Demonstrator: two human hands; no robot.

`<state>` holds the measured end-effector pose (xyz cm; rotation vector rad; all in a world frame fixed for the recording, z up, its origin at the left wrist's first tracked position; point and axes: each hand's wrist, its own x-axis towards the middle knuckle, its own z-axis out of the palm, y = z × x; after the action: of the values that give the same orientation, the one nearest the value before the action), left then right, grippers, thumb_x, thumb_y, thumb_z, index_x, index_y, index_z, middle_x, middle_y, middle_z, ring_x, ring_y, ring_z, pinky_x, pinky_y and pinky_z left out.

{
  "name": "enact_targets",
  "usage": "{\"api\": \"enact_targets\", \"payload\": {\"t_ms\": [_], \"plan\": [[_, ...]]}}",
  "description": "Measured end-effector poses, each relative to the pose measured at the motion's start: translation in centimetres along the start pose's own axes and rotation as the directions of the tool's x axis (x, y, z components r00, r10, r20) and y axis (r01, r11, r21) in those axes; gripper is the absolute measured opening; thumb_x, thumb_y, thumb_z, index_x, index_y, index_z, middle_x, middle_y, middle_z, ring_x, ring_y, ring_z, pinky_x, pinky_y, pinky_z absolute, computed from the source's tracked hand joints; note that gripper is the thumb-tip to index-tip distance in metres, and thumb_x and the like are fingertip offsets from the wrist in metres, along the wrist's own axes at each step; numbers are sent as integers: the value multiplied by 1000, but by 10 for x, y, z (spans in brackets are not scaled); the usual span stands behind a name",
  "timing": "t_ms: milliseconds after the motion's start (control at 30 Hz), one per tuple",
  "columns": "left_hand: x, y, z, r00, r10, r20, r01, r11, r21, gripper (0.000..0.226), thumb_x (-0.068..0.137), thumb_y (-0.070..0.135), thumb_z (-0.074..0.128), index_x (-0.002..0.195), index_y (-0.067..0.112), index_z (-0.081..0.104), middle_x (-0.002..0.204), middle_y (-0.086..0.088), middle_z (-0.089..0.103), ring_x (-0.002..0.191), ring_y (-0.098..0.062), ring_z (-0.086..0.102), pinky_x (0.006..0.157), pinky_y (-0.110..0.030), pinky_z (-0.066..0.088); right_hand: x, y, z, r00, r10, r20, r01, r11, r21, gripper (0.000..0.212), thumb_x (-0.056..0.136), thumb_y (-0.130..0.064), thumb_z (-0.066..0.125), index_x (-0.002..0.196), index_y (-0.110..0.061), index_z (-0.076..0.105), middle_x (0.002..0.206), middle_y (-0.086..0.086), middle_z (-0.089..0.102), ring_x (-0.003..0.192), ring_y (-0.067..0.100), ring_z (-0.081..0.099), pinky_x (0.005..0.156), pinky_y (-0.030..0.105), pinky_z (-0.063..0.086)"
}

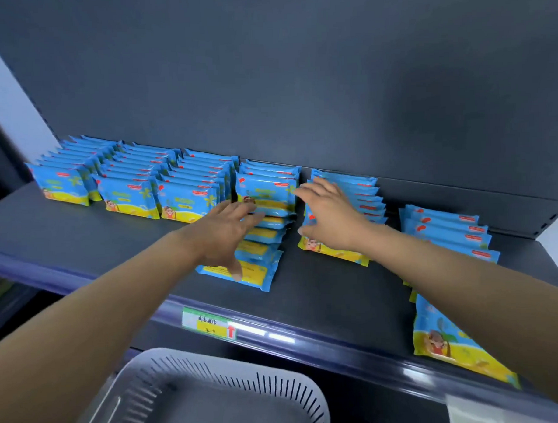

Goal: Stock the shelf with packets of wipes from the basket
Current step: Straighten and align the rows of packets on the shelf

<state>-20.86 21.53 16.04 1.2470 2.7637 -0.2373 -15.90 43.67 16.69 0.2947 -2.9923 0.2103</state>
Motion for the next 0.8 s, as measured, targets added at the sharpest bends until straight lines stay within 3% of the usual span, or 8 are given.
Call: {"api": "enact_targets", "payload": {"t_ms": [67, 133, 300, 400, 500, 567, 667, 800], "plan": [[-8, -9, 12, 999, -31, 28, 29, 998, 64, 125, 55, 55, 80, 148, 19, 5, 153, -3, 10, 141, -21, 12, 116, -35, 4, 11, -15, 5, 997, -74, 27, 74, 997, 7, 64, 84, -31, 64, 138, -11, 37, 145, 8, 38, 138, 25, 23, 113, 34, 19], [-10, -15, 23, 997, -52, 52, 48, 996, 76, 129, 55, 55, 80, 149, 18, 0, 154, -4, 8, 142, -22, 11, 116, -35, 5, 21, -27, 12, 989, -100, 112, 97, 995, 35, 73, 82, -36, 67, 142, -11, 33, 145, 8, 37, 136, 24, 28, 111, 33, 24], [-9, -26, 36, 999, -35, 8, 34, 998, 51, 120, 60, 57, 76, 148, 13, 7, 154, -6, 9, 141, -24, 12, 116, -36, 9, 39, -48, 29, 924, -38, 379, 67, 996, -63, 106, 66, -50, 78, 145, -14, 18, 148, 7, 25, 136, 29, 23, 109, 45, 33], [-9, -33, 38, 997, 3, -79, -3, 1000, -5, 92, 72, 48, 68, 145, 14, 23, 151, -7, 22, 138, -24, 22, 114, -36, 18, 48, -49, 33, 920, -12, 393, 72, 988, -139, 95, 70, -31, 79, 143, -15, 20, 142, 9, 30, 129, 32, 31, 103, 46, 39], [-9, -37, 38, 984, -29, -178, 14, 996, -84, 70, 81, 41, 58, 141, 14, 32, 144, -4, 35, 131, -22, 33, 109, -36, 30, 57, -43, 30, 939, -6, 344, 50, 992, -118, 74, 81, -8, 63, 143, -14, 23, 137, 12, 37, 122, 32, 40, 97, 43, 44], [-5, -38, 38, 966, -104, -238, 64, 984, -168, 63, 88, 39, 53, 141, 13, 30, 145, -6, 34, 132, -23, 32, 108, -37, 32, 64, -38, 26, 949, 1, 315, 22, 997, -69, 62, 85, -7, 54, 140, -13, 27, 130, 13, 43, 115, 31, 45, 89, 39, 45], [6, -38, 30, 927, -250, -278, 120, 903, -413, 58, 92, 35, 53, 141, 10, 32, 144, -9, 33, 133, -24, 29, 109, -33, 28, 77, -32, 18, 962, 47, 270, -51, 999, 8, 46, 88, -8, 46, 133, -13, 37, 112, 11, 50, 86, 25, 49, 66, 33, 40], [22, -44, 15, 898, -319, -302, 160, 878, -451, 52, 93, 34, 51, 138, 11, 39, 135, -9, 43, 124, -27, 36, 103, -35, 32, 94, -21, 3, 956, 117, 268, -163, 974, 159, 48, 91, -9, 50, 138, -16, 41, 115, 9, 52, 93, 20, 51, 69, 27, 43]]}}
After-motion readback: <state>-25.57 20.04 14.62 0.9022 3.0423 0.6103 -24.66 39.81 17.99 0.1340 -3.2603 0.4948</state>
